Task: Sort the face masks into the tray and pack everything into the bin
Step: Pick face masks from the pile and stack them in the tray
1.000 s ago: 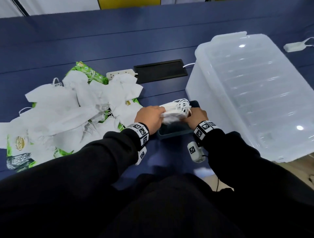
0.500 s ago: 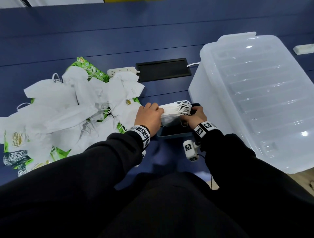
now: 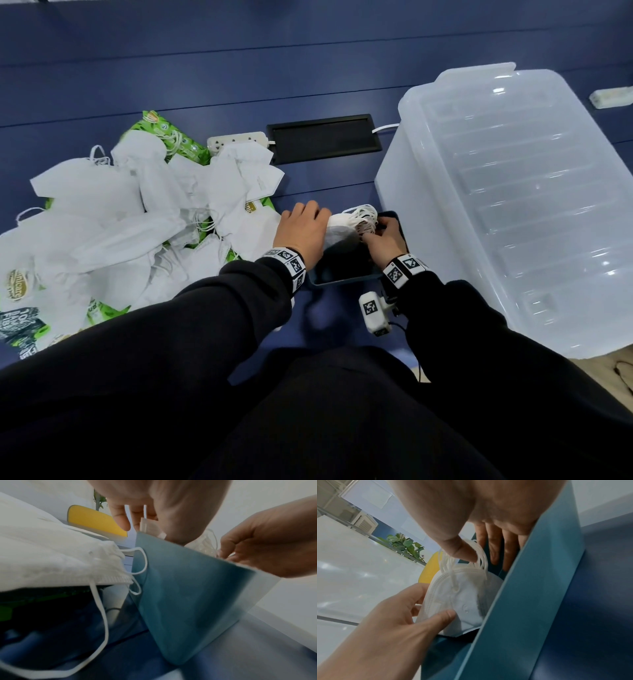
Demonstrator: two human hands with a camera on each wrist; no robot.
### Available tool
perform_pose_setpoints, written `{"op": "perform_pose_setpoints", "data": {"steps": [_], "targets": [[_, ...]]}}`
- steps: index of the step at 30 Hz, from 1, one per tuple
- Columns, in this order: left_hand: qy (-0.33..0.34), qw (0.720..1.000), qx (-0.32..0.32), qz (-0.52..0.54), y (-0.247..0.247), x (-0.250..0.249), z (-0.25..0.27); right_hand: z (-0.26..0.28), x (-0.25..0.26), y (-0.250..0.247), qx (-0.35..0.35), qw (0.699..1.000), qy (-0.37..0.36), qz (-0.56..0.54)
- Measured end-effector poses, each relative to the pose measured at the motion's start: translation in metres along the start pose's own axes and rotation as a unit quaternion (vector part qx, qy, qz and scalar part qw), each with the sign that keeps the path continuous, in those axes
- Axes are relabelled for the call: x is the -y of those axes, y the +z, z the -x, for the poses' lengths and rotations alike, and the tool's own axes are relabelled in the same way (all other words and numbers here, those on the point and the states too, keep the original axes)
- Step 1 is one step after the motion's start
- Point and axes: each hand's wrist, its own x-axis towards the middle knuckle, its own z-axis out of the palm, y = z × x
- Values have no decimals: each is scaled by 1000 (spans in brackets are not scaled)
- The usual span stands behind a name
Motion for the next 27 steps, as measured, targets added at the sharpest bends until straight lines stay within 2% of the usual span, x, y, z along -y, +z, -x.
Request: {"op": "perform_pose_setpoints", "data": {"steps": [4,6,10,15,19,23,27], "targets": [[2,999,11,31,8,1,10,2,4,3,75,988,19,135],[9,999,20,44,11,2,16,2,1,6,110,979,22,169],[15,998,34,46,15,9,38,2,-12,10,129,980,32,148],[26,998,33,42,23,16,65,8,-18,10,145,980,13,134],[17,997,49,53,21,12,64,8,-18,15,137,983,6,121],[21,997,58,44,15,11,61,10,-22,21,160,983,2,93],[15,998,46,35,14,10,61,16,-25,22,156,984,-47,73]]}}
